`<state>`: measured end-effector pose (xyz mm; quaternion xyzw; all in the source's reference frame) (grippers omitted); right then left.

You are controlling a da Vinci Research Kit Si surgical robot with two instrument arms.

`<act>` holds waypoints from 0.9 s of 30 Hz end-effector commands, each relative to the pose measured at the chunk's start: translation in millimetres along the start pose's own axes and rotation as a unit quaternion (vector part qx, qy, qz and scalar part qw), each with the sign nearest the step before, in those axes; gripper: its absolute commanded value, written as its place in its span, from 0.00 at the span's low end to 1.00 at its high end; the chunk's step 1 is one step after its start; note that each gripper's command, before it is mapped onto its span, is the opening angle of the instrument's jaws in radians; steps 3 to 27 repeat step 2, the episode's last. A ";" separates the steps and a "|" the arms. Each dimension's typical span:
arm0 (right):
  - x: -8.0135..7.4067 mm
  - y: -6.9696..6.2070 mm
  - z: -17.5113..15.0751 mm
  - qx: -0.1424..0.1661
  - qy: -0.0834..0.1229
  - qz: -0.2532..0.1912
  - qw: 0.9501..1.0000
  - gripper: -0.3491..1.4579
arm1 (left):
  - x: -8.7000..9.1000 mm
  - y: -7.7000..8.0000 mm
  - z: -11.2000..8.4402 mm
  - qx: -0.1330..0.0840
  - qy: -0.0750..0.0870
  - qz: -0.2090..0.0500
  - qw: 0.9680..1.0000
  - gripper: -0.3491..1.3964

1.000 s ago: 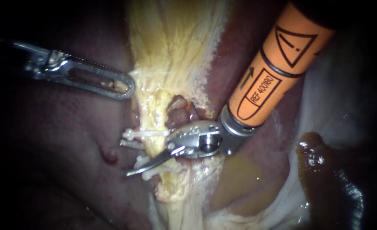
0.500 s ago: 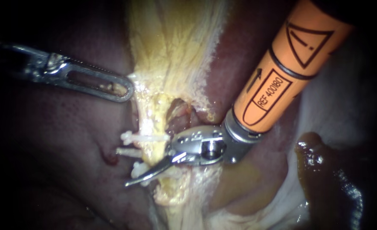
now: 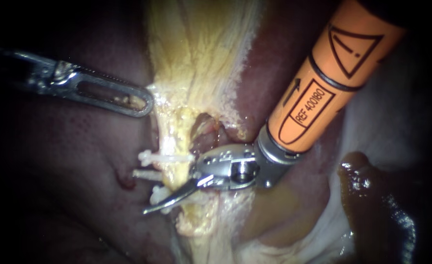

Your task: Go to the cutting position left tube

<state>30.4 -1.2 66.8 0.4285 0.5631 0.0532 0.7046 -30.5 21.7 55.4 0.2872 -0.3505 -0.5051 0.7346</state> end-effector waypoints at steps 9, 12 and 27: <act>-0.1 0.0 -0.1 -0.001 0.000 0.000 1.000 0.97 | 0.0 0.0 0.0 0.000 0.000 0.000 1.000 0.00; -0.1 0.0 -0.1 -0.001 0.000 0.000 1.000 0.97 | 0.0 0.0 0.0 0.000 0.000 0.000 1.000 0.00; -0.1 0.0 -0.1 -0.001 0.000 0.000 1.000 0.97 | 0.0 0.0 0.0 0.000 0.000 0.000 1.000 0.00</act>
